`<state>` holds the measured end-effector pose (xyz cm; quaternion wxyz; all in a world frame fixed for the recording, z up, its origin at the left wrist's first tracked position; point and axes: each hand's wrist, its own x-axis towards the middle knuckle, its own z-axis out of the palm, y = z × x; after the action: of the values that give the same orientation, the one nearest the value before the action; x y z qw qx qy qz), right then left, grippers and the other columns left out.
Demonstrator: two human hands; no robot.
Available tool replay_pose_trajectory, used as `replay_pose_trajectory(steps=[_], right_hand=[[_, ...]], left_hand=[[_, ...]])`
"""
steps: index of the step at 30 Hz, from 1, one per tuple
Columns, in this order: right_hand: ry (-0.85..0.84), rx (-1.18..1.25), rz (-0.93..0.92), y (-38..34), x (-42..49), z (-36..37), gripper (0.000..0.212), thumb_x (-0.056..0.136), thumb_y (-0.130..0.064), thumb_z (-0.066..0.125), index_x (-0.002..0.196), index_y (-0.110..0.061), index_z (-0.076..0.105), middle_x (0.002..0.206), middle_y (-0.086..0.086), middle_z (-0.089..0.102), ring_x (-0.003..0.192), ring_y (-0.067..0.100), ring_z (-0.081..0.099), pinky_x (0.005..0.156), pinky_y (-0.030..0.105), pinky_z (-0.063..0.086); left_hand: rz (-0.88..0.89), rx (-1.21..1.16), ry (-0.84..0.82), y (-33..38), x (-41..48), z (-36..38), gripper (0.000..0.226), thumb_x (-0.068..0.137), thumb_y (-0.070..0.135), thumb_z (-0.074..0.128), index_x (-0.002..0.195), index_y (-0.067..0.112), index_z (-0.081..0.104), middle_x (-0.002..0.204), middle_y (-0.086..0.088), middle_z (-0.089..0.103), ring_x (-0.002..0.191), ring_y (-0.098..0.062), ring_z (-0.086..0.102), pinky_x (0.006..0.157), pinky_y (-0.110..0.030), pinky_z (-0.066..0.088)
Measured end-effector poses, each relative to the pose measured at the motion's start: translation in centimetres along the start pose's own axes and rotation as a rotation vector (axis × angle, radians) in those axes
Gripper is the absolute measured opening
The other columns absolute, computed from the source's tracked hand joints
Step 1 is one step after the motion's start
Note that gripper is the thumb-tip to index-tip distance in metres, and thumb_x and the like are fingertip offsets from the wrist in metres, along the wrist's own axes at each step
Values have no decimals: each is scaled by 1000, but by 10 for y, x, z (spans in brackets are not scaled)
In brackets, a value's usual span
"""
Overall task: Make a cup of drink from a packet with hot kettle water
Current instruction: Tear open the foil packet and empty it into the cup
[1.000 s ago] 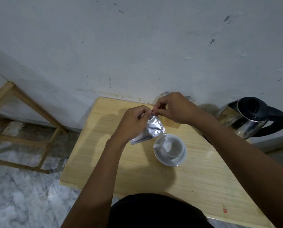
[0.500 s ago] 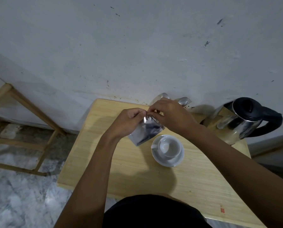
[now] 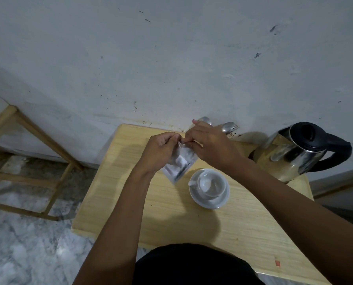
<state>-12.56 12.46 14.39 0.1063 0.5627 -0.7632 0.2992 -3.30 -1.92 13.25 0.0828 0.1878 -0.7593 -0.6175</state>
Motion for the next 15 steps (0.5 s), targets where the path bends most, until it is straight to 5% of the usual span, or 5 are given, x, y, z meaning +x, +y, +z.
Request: replay_pose_trajectory(steps=[5, 10, 15], right_hand=[[96, -34, -2, 4, -11, 3, 4, 81, 0, 74, 85, -2, 74, 80, 6, 72, 75, 19, 66, 103, 39, 47], [87, 81, 139, 1, -12, -4, 7, 84, -7, 71, 89, -7, 75, 85, 2, 74, 74, 12, 66, 65, 16, 49], [97, 105, 164, 3, -8, -5, 6, 85, -9, 73, 90, -7, 76, 87, 1, 74, 78, 11, 67, 68, 17, 51]], left_hand=[[-42, -52, -74, 0, -1, -9, 31, 96, 26, 52, 71, 30, 70, 63, 13, 56, 60, 2, 52, 59, -10, 44], [-52, -153, -214, 2, -5, -10, 15, 93, 21, 57, 83, 22, 69, 61, 19, 64, 58, 8, 54, 58, -5, 41], [-58, -142, -221, -1, -2, -14, 13, 87, 22, 66, 93, 15, 75, 83, 9, 73, 78, -1, 63, 74, -14, 48]])
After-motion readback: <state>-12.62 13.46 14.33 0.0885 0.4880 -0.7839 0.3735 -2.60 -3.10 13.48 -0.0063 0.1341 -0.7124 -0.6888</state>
